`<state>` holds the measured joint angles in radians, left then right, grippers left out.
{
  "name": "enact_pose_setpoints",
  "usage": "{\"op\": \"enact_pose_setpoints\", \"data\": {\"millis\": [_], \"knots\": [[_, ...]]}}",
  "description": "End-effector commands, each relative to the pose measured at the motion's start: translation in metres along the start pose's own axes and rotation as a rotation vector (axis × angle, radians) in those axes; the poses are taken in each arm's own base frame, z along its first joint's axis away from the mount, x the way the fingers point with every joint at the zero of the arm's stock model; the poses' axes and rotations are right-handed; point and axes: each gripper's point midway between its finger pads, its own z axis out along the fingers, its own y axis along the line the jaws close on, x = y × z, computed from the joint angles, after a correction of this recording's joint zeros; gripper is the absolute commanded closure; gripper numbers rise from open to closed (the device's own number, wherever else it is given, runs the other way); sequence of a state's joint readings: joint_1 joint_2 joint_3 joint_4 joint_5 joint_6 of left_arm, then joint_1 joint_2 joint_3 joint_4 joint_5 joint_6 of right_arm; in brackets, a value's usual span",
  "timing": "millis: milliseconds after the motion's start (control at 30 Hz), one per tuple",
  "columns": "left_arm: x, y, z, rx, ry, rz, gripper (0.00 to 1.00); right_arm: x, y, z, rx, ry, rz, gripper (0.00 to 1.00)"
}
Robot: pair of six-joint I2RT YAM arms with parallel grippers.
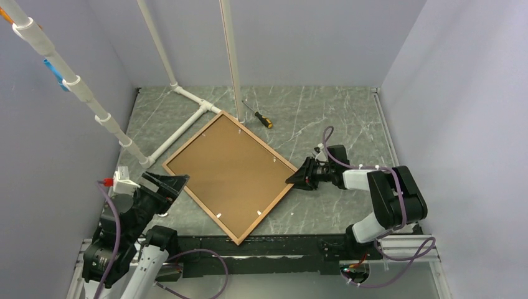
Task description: Take the photo out of the frame
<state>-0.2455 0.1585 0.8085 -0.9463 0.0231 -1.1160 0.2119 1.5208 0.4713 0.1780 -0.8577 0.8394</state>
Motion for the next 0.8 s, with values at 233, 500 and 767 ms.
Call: {"op": "enact_pose_setpoints", "data": {"millis": [233,500,767], "knots": [[0.007,-0.008,0.013,0.044,0.043,-0.010,0.14,-0.007,-0.014,0.020,-0.003,0.016,-0.184,1.00],[0.011,-0.003,0.020,0.034,0.057,-0.008,0.14,-0.005,-0.022,0.034,0.053,0.044,-0.223,0.93],[0.015,0.005,0.024,0.005,0.070,0.007,0.14,-0.019,-0.028,0.026,0.135,-0.066,-0.233,0.88]]}}
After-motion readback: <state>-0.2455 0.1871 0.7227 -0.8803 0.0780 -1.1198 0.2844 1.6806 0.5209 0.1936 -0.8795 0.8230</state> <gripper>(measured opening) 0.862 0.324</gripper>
